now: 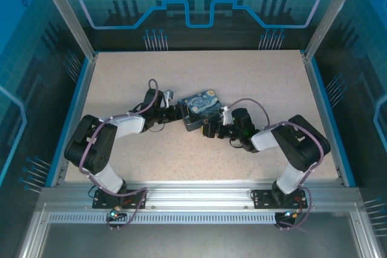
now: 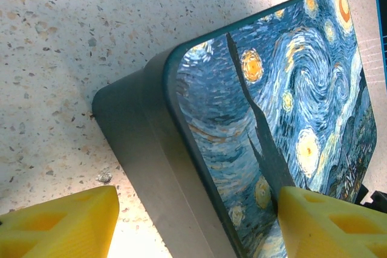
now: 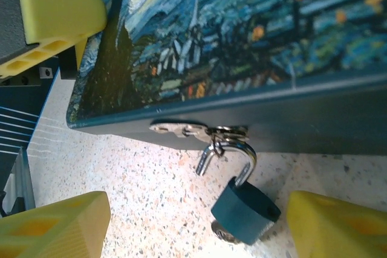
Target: Unlock the padlock with the key
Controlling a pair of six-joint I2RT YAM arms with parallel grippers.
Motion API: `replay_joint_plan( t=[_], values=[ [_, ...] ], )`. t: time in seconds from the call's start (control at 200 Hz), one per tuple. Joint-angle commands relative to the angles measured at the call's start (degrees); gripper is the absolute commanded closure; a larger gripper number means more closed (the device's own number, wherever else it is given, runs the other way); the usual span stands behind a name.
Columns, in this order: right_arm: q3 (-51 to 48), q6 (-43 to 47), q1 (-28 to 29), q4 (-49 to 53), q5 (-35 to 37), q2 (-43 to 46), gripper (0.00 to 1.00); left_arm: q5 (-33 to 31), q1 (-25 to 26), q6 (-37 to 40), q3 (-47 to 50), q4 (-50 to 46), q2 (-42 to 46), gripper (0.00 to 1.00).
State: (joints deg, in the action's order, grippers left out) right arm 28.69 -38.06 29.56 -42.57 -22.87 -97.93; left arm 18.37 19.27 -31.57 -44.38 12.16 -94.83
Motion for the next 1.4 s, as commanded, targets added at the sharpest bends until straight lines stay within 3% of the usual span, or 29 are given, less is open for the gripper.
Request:
replay_joint_plan(
  t=[0.0,0.22,0.585,1.18,1.39],
  values=[
    [1.5,1.1,-0.3,-4.2,-1.9,-2.4,0.22,-0.8,-0.4,-0.3,1.7,-4.5,0.8,0.29],
    [2.9,-1.0,-0.7,-8.6,-3.7,-6.5,0.26,-0.9,-0.4,-0.5,1.7,-4.4,0.7,0.29],
    [0.2,-5.5,-2.6,-19.4,-6.6,-9.4,0.42,-1.0,-0.4,-0.4,1.6,-4.8,1.6,0.30],
    [-0.8,-3.1,-3.3,-16.1,-8.2,-6.8,0.56,-0.9,-0.4,-0.8,1.6,-4.5,1.7,0.30],
    [-1.3,-2.4,-3.7,-14.1,-8.2,-5.8,0.65,-1.0,-0.4,-0.9,1.4,-4.5,1.7,0.30]
  ],
)
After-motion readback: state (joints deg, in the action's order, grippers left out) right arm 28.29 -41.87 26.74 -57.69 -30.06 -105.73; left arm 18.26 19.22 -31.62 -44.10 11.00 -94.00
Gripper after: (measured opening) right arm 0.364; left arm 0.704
